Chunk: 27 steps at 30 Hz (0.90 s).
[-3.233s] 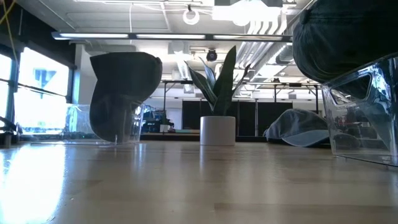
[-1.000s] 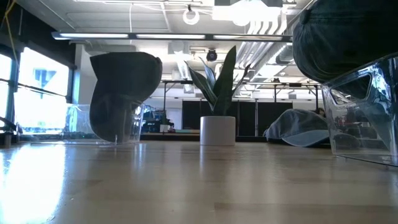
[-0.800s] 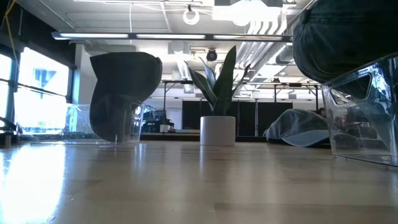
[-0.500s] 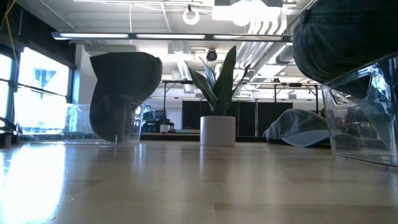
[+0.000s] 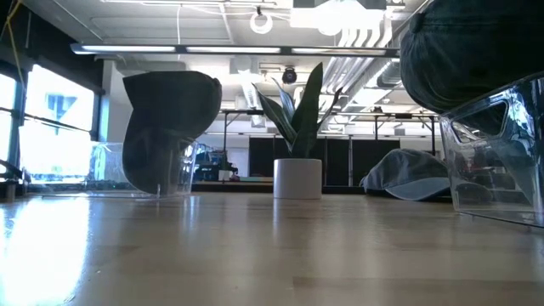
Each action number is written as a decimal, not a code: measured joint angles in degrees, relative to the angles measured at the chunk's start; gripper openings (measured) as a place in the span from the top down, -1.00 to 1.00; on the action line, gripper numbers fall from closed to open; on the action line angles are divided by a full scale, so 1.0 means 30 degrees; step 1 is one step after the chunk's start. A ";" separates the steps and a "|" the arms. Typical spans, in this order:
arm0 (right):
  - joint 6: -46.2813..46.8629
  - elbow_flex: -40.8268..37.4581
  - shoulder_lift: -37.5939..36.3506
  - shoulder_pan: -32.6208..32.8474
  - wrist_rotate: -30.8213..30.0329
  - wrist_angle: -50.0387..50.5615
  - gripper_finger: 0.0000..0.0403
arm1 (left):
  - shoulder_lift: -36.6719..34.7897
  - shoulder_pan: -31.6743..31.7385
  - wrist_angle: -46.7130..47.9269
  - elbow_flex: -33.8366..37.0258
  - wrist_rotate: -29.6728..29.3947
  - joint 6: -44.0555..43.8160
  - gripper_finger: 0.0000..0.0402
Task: Pick & Place hat
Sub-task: Put the black cap into the right transparent bin
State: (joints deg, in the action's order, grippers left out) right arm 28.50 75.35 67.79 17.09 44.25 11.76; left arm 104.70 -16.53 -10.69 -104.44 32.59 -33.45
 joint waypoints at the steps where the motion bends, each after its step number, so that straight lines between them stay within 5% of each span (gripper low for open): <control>1: 0.0005 0.0000 0.0000 0.0189 -0.0236 0.0430 0.42 | 0.0010 0.0000 0.0241 0.0000 -0.0009 -0.0015 0.99; 8: -0.2195 -0.1112 0.0181 0.1487 -0.4778 0.1405 -0.09 | 0.0003 0.0007 0.1993 0.0000 -0.0134 -0.0027 1.00; 14: -0.3651 -0.1928 0.0153 0.2110 -0.9017 0.0998 -0.17 | -0.0005 0.0015 0.3933 0.0000 -0.1137 0.0445 1.00; 27: -0.0916 -0.3701 0.0150 0.3529 -0.6401 -0.2549 -0.15 | -0.0263 0.0517 0.4954 0.0000 -0.1785 0.1086 1.00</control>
State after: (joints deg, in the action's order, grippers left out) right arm 25.75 64.25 68.24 27.67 25.05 4.11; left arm 103.91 -14.98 4.18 -104.44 27.23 -30.20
